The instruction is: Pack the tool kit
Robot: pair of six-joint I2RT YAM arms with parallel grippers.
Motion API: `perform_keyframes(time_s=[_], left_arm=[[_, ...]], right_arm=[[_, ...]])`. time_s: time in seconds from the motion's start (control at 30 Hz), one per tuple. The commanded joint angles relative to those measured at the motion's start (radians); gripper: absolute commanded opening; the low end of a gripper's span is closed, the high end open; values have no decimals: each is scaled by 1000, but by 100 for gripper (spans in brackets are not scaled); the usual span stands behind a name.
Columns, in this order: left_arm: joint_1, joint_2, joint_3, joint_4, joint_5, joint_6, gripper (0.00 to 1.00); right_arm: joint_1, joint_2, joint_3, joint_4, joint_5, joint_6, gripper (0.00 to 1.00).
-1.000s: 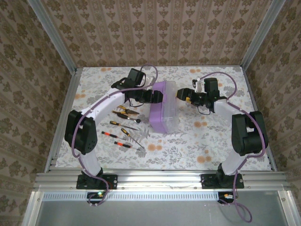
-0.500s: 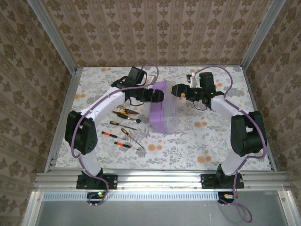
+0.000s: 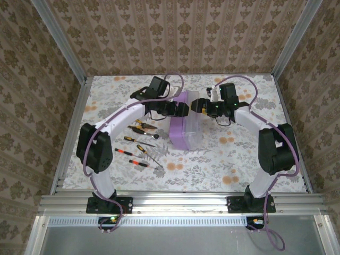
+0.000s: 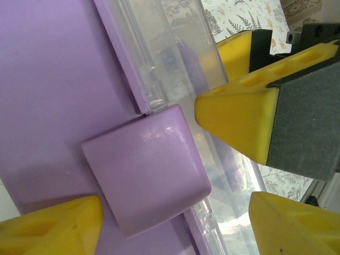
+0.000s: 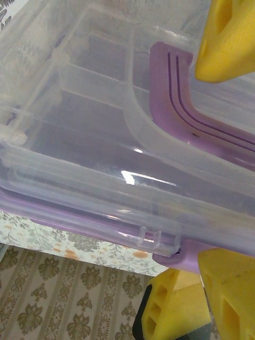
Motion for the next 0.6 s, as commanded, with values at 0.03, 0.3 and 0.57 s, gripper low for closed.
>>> perform_keyframes(time_s=[0.03,0.3,0.57], left_arm=[[-7,26,22,11,16,-3,74],[-21,39,25,41,28,-17,73],[-36,42,18,56,31,-30,73]], right_arm=[[16,4,39,-29,13,0,82],[32,7,49,-6,-4,41,73],[34,19,45,-2,10,53,64]])
